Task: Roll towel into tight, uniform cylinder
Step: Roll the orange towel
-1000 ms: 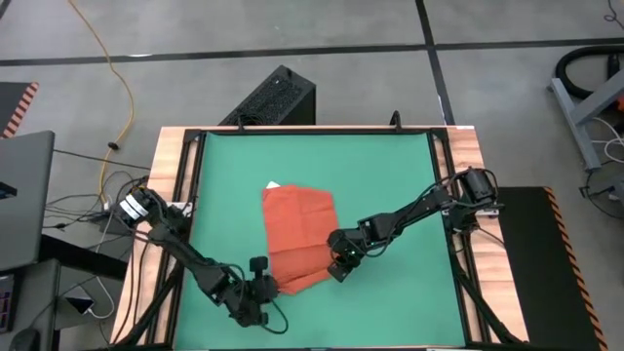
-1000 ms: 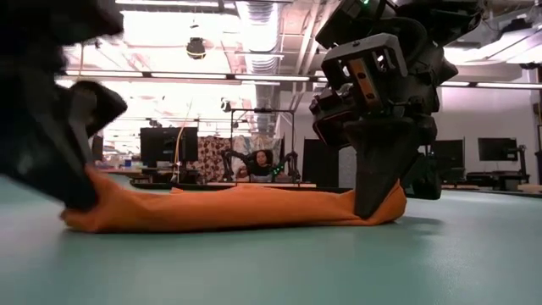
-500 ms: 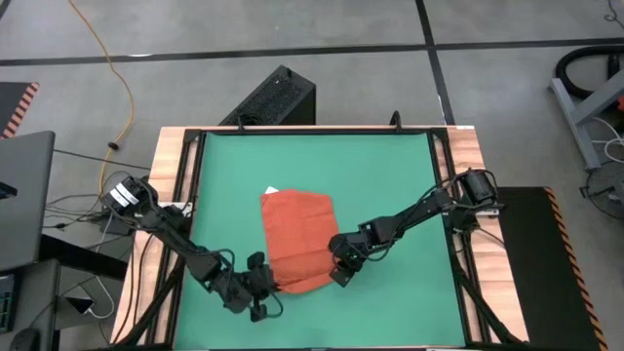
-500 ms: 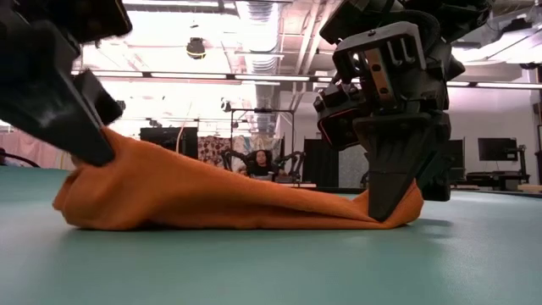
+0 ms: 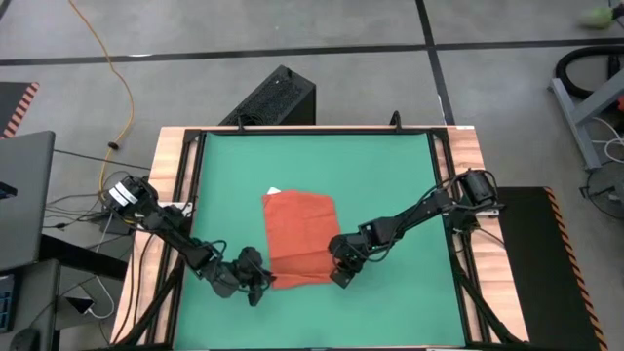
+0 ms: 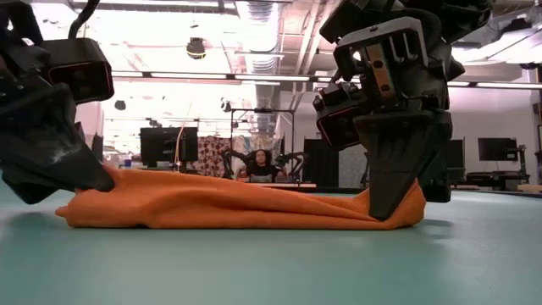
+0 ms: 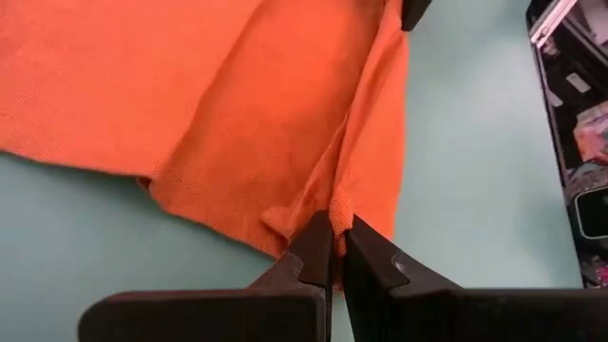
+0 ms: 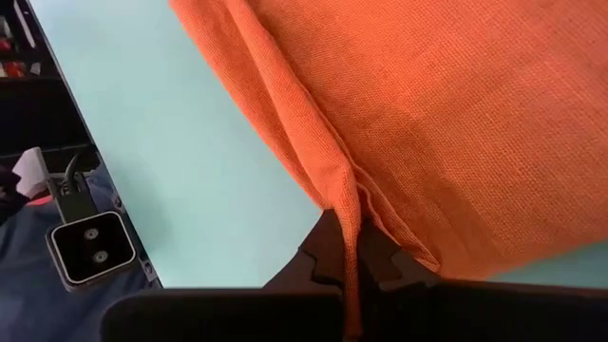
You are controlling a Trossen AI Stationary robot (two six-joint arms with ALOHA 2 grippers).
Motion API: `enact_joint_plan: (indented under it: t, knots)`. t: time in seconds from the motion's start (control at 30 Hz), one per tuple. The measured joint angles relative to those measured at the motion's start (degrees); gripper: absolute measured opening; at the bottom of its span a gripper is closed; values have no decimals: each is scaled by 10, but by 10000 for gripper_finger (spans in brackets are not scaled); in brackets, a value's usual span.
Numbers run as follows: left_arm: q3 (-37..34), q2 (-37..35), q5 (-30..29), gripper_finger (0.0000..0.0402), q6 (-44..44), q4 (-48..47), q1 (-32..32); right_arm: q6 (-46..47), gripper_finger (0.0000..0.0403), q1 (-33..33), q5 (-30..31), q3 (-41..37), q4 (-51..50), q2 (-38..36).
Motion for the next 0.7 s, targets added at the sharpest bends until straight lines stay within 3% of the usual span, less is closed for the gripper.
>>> enact_joint_plan:
  t: [0.2,0.7]
  knots:
    - [-9,0,-1,0,-5,-8,0,-13,17,0,21,0,1,0]
    - [-10,0,19,0,-5,-41,-3,-75,102,1,59,0,4,-15]
